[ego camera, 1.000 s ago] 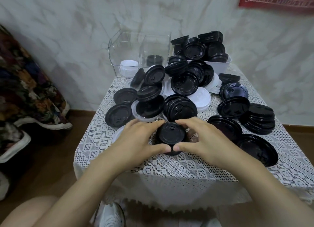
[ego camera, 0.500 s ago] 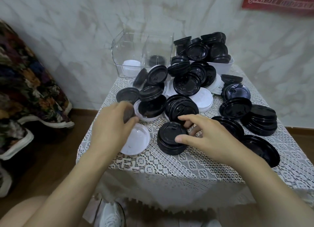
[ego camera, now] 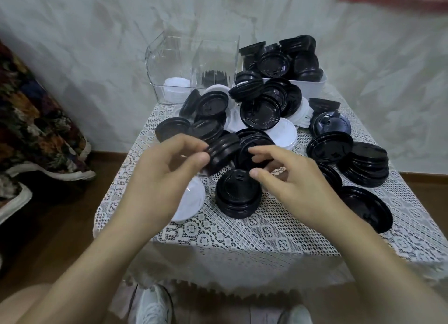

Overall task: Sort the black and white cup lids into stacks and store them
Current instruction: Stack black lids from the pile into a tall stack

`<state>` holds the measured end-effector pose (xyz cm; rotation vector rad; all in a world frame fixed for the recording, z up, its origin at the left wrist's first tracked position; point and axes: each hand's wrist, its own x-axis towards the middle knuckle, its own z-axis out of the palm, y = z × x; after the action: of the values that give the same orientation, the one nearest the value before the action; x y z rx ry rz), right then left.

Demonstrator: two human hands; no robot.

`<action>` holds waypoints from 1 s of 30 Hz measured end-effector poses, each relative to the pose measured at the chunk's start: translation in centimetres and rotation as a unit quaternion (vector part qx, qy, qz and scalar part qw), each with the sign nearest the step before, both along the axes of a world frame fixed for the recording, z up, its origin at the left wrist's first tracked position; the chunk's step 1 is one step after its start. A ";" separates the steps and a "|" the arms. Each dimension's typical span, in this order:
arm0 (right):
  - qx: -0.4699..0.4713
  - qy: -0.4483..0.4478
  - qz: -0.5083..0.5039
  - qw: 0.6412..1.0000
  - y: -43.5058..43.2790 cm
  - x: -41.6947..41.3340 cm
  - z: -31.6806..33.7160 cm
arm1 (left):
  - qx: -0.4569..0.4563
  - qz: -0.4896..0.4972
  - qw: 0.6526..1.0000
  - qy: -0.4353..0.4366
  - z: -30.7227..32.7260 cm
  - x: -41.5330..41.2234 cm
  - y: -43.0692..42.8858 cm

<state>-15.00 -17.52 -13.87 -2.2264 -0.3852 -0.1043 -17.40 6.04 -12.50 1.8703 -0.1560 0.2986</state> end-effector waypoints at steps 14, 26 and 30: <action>-0.030 0.041 0.045 0.998 0.4 -0.3 0.2 | -0.212 -0.067 0.960 0.168 -2.0 1.5 -1.6; -0.028 0.055 -0.007 0.998 -2.9 -0.4 2.2 | 0.221 -0.008 0.975 0.032 -3.5 1.2 -1.1; -0.099 0.085 0.027 0.991 -2.2 -0.6 1.7 | 0.300 -0.019 0.953 0.031 -3.5 1.3 -1.1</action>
<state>-15.64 -19.70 -12.21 -2.3959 -0.3763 0.1575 -16.12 4.91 -15.98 2.4738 -0.2616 0.1731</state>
